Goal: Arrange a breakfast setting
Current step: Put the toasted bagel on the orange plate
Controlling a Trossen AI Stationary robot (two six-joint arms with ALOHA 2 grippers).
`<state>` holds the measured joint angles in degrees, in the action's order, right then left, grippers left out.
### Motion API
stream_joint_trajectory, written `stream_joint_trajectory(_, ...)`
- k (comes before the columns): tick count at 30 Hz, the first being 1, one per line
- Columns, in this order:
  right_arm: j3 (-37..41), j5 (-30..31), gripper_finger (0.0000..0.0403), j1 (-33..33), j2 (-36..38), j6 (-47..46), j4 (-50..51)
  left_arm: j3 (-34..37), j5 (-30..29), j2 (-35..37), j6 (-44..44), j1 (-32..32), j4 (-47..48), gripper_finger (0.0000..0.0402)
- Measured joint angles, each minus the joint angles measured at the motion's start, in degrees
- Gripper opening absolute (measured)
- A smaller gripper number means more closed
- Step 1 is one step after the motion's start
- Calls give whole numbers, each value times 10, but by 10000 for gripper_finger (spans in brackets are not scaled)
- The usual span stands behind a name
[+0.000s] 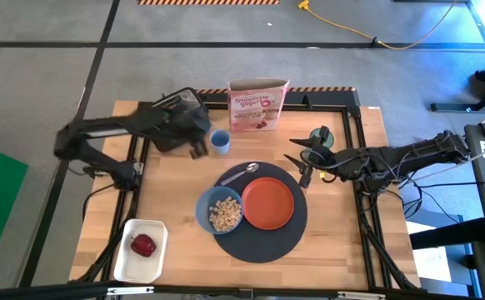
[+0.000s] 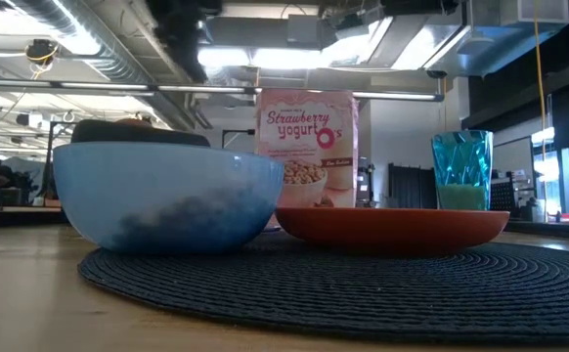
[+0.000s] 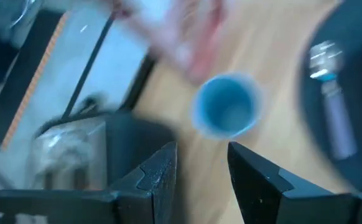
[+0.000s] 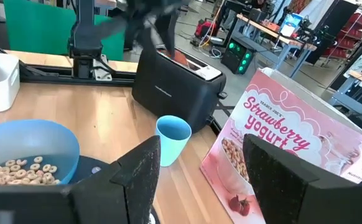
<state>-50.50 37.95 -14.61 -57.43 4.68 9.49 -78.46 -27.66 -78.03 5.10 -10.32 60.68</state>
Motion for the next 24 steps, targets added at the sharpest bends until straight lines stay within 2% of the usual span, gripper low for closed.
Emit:
stream_joint_trajectory(4, 0, 0, 218, 0, 0, 0, -17, 0, -1, 68, -39, -86, 71, 141)
stream_joint_trajectory(9, 0, -16, 218, 0, 0, 0, -39, 1, 74, 104, -101, -197, 81, 141)
stream_joint_trajectory(15, 0, -20, 218, 0, 0, 1, -39, 1, 118, 84, -174, -294, 74, 141)
stream_joint_trajectory(24, 0, -19, 218, 0, 0, 2, -21, 1, 206, 18, -200, -386, 75, 141)
